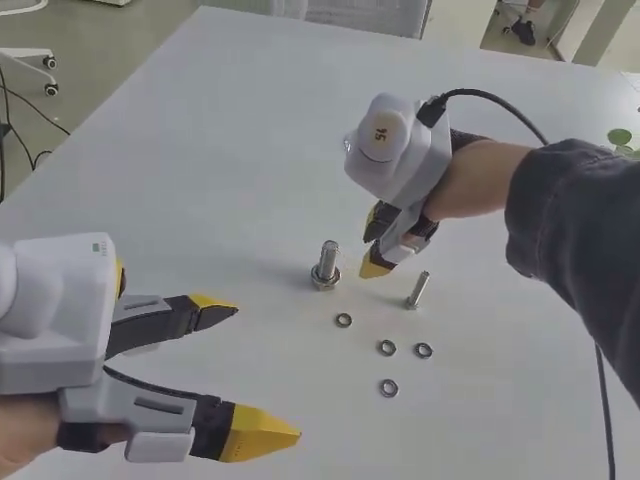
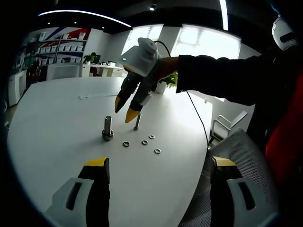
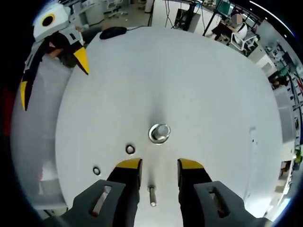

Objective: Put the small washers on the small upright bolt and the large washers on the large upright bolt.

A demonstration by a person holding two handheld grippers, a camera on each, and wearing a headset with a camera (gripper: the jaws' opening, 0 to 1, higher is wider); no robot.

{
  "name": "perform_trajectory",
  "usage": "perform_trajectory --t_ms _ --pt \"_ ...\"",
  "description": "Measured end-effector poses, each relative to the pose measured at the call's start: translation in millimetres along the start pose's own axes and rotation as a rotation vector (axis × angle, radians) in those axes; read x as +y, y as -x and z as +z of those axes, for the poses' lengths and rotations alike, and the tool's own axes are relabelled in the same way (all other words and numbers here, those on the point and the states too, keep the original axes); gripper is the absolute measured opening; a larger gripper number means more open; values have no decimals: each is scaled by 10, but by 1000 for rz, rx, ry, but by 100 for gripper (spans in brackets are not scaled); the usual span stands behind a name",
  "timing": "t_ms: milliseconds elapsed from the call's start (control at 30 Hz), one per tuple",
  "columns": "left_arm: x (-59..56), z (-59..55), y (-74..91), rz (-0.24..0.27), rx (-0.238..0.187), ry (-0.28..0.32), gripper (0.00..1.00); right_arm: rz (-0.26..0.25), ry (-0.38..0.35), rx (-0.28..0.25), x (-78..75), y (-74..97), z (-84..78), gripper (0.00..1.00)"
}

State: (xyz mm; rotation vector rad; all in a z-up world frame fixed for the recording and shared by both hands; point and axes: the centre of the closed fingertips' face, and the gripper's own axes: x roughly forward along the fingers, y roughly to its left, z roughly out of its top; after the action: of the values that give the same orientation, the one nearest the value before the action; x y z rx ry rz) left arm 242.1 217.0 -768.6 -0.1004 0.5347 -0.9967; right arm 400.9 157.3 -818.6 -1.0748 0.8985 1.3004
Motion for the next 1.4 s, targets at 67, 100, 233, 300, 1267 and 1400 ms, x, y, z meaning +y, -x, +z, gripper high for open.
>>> perform_trajectory --t_ms 67,100,233,300,1267,1400 --pt "-10 6 -5 -3 0 -2 88 -2 -5 2 -5 4 -43 32" --pt "-15 10 -8 -3 1 -6 88 -3 -8 -1 12 10 -56 32" --pt "-31 17 -13 -6 1 -9 88 3 -29 -10 66 13 -106 32" --pt "-43 28 -16 -9 -1 -13 88 6 -37 -12 103 9 -128 32" --pt "-124 55 26 -12 -12 -28 88 68 -82 -45 507 -345 -46 31" --pt "-115 47 36 -8 -13 -25 88 68 -88 -51 490 -394 -18 29"
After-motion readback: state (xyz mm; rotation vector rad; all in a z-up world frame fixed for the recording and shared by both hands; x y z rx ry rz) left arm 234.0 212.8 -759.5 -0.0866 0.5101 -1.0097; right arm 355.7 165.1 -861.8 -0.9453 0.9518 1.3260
